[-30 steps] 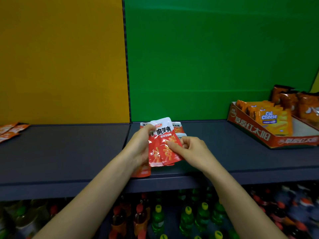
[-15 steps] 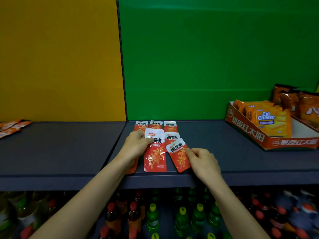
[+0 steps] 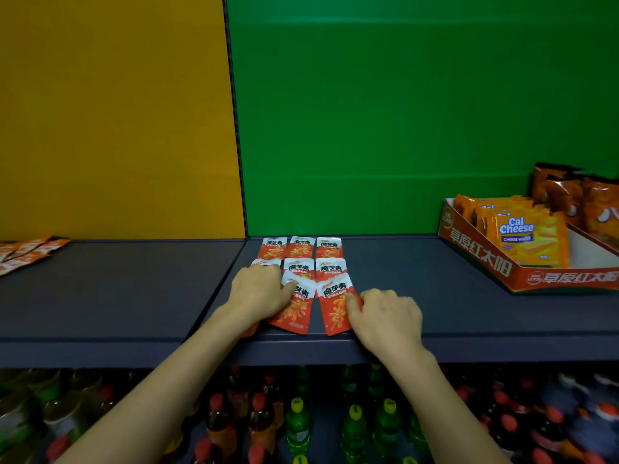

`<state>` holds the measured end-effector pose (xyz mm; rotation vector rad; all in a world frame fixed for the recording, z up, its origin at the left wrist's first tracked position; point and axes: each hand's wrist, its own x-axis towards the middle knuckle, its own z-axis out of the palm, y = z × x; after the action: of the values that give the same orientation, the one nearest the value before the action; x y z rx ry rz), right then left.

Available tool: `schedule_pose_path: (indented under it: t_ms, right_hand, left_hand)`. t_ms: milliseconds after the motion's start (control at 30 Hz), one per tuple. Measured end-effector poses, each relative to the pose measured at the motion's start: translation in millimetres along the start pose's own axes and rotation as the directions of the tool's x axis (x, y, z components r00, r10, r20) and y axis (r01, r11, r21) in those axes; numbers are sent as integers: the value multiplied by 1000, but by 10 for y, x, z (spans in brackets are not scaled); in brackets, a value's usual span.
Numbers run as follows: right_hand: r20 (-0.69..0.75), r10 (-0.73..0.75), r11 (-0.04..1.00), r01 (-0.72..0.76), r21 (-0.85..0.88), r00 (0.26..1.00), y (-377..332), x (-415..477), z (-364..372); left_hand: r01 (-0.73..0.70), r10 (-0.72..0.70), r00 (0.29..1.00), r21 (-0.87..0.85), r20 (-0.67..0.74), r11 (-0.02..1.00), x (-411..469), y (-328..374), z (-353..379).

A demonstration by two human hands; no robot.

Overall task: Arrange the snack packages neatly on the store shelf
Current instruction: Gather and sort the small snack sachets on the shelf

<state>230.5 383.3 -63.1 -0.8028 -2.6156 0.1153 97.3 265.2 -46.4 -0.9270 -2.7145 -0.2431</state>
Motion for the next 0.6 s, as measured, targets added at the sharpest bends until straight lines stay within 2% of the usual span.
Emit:
schedule_pose_path:
  t_ms: [233,367,467,600]
  right_hand:
    - [83,-92,987,102,-126,992,-17,60,-47]
    - [-6,-148,985,147,-93,989,-42,131,-136]
    - [-85,-265,962,269,40,961,-178,209,-179]
    - [-90,-398,892,408,194,913,-568,296,-193]
  left_hand:
    - [-41,52,998,299,-29,953,-20,16,71]
    - [-14,58,986,268,-158,963,-48,-67,-9]
    - [16,34,973,215,-229,977,-104,-288,-89]
    - [81,-34,962,165,-271,983,-271,-720,-163]
